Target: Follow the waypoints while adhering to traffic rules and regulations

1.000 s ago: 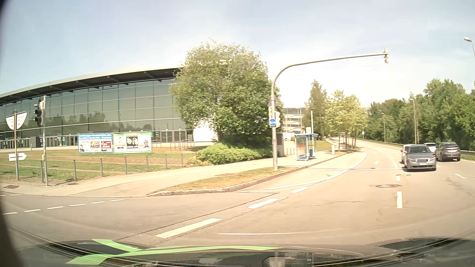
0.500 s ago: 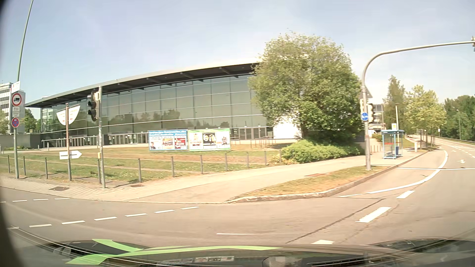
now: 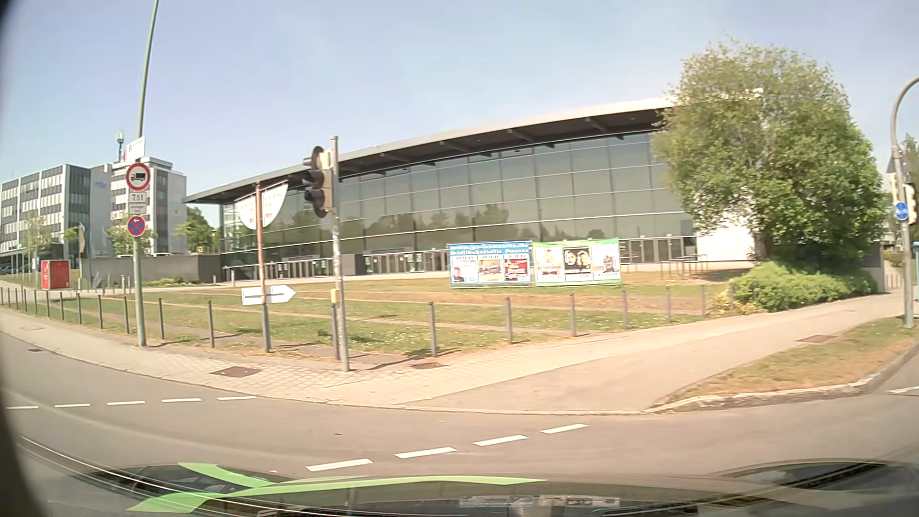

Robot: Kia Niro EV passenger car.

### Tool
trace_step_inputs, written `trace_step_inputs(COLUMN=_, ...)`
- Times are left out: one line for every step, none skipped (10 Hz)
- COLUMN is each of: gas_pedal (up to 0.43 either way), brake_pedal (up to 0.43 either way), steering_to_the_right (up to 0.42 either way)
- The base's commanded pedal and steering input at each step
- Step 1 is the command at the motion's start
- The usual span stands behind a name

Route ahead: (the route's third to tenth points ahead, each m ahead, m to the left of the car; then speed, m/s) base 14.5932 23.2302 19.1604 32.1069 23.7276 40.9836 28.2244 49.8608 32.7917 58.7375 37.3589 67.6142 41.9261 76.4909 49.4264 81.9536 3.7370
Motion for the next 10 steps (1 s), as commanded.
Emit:
trace_step_inputs(gas_pedal=0.0, brake_pedal=0.0, steering_to_the_right=-0.641)
trace_step_inputs(gas_pedal=0.0, brake_pedal=0.0, steering_to_the_right=-0.641)
trace_step_inputs(gas_pedal=0.0, brake_pedal=0.0, steering_to_the_right=-0.64)
trace_step_inputs(gas_pedal=0.008, brake_pedal=0.0, steering_to_the_right=-0.634)
trace_step_inputs(gas_pedal=0.028, brake_pedal=0.0, steering_to_the_right=-0.628)
trace_step_inputs(gas_pedal=0.059, brake_pedal=0.0, steering_to_the_right=-0.619)
trace_step_inputs(gas_pedal=0.067, brake_pedal=0.0, steering_to_the_right=-0.612)
trace_step_inputs(gas_pedal=0.079, brake_pedal=0.0, steering_to_the_right=-0.607)
trace_step_inputs(gas_pedal=0.079, brake_pedal=0.0, steering_to_the_right=-0.599)
trace_step_inputs(gas_pedal=0.079, brake_pedal=0.0, steering_to_the_right=-0.585)
